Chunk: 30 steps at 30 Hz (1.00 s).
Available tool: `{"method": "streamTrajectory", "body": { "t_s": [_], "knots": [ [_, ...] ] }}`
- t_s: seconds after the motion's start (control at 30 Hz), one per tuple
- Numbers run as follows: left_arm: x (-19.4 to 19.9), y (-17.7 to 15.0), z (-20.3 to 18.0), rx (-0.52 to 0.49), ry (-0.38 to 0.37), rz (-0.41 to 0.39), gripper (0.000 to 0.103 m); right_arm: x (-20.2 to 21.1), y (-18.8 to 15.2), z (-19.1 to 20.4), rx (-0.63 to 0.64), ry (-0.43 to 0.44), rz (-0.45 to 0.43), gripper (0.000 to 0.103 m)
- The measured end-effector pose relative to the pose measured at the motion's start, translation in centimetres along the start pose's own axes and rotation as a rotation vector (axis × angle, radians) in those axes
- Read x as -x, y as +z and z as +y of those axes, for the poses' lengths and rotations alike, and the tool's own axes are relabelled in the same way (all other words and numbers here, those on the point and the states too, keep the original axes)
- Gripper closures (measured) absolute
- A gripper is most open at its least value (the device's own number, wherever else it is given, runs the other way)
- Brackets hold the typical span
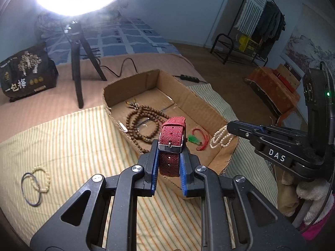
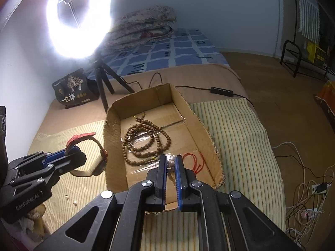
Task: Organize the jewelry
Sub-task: 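Carry the watch and pearls into the cardboard box and open both tools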
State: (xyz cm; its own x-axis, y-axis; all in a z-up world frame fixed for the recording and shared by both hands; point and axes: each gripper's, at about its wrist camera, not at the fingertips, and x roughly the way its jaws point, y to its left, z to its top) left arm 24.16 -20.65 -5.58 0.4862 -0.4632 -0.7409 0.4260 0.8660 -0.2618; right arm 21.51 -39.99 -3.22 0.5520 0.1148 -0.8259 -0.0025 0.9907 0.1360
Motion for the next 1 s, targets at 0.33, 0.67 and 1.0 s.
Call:
{"method": "streamTrajectory", "body": {
  "t_s": [0.33, 0.67, 1.0],
  "knots": [
    [-2.7, -0.8, -1.4, -0.035, 0.004, 0.046, 0.087, -2.1, -0.5, -1.3, -0.029, -0.029, 0.05, 0.098],
    [-3.8, -1.5, -1.7, -0.056, 0.019, 0.08, 0.087, -2.7, -0.5, -1.5, -0.038, -0.037, 0.066, 0.098],
    [-3.7, -1.7, -1.7, -0.055, 0.03, 0.076, 0.069, -2.5, -0.5, -1.6, -0.036, -0.065, 0.056, 0.078]
  ]
}}
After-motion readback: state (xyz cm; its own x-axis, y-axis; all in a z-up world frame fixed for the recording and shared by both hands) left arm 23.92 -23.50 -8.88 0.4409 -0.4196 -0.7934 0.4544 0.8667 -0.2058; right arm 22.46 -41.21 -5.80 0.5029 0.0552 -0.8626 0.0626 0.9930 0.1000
